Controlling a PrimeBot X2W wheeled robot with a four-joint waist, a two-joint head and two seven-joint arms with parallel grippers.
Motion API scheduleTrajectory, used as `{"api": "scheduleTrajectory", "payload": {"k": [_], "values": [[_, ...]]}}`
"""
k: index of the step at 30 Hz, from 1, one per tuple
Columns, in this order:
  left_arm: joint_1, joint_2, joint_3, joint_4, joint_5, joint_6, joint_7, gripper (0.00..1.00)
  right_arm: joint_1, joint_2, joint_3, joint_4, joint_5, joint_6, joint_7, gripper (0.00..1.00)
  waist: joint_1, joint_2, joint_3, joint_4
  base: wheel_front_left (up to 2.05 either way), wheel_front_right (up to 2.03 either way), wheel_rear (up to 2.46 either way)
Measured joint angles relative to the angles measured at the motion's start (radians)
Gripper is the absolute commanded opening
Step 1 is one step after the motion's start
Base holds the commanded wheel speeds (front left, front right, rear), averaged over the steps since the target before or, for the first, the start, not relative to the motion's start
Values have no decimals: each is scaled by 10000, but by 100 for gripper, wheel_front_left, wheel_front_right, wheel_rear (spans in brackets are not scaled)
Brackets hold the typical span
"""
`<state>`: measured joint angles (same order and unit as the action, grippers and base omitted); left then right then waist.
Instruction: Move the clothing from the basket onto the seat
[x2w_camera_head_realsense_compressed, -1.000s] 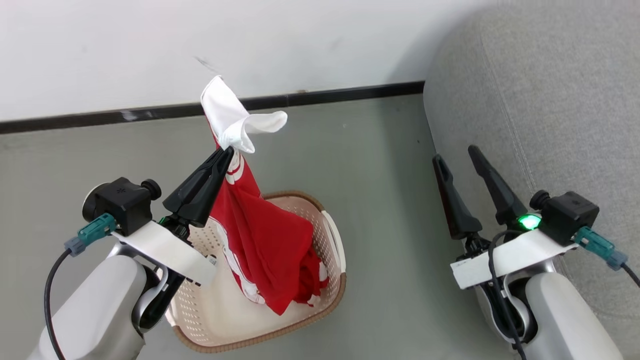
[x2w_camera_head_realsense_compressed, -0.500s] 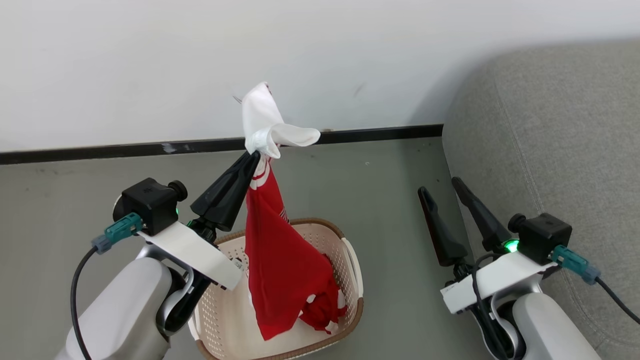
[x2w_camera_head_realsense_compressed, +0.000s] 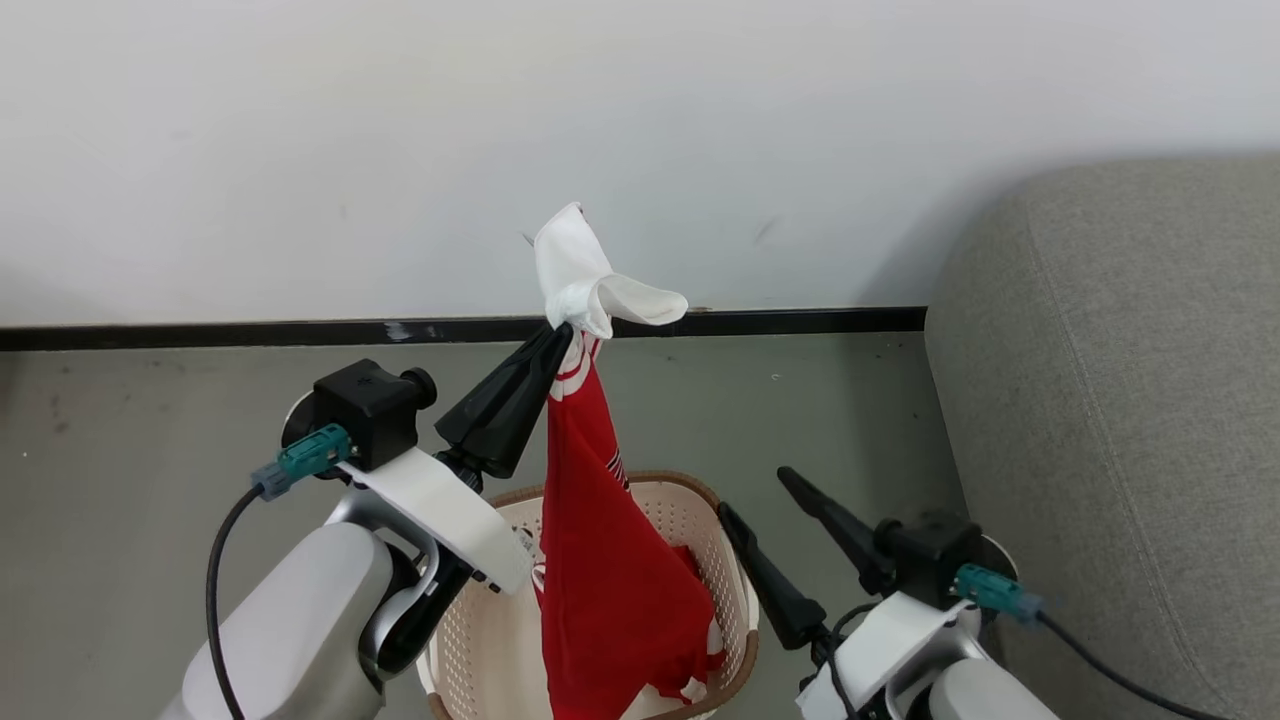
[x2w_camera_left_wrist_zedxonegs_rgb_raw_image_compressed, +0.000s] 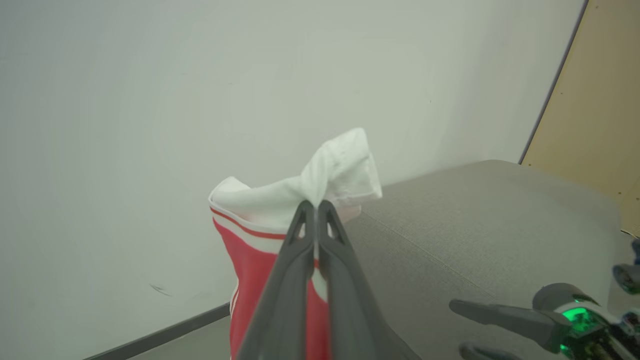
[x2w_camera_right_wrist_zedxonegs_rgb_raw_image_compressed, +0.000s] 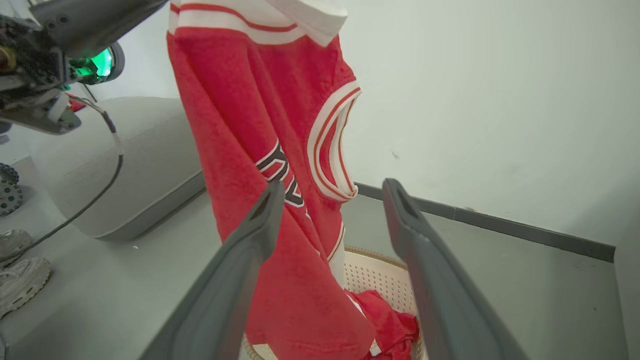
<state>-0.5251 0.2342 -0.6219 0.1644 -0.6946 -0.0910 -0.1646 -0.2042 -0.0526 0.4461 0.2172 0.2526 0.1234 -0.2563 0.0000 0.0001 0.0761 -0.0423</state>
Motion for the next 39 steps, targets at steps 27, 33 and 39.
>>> {"api": "scheduleTrajectory", "payload": {"k": [27,33,39], "values": [[-444,-711,-1016,-644,105,4,855,0,-2082,-217,2291,2117,-314,2,0,100,0,0,-193,1152,0,0,0],[-607,-982,-1402,-869,128,-8,989,0,-2402,-217,2654,2575,69,0,0,100,0,0,-152,1404,0,0,0],[-644,-1037,-1599,-976,194,-12,1097,0,-2825,-213,2717,2819,430,2,2,100,0,0,-122,1639,0,0,0]]}}
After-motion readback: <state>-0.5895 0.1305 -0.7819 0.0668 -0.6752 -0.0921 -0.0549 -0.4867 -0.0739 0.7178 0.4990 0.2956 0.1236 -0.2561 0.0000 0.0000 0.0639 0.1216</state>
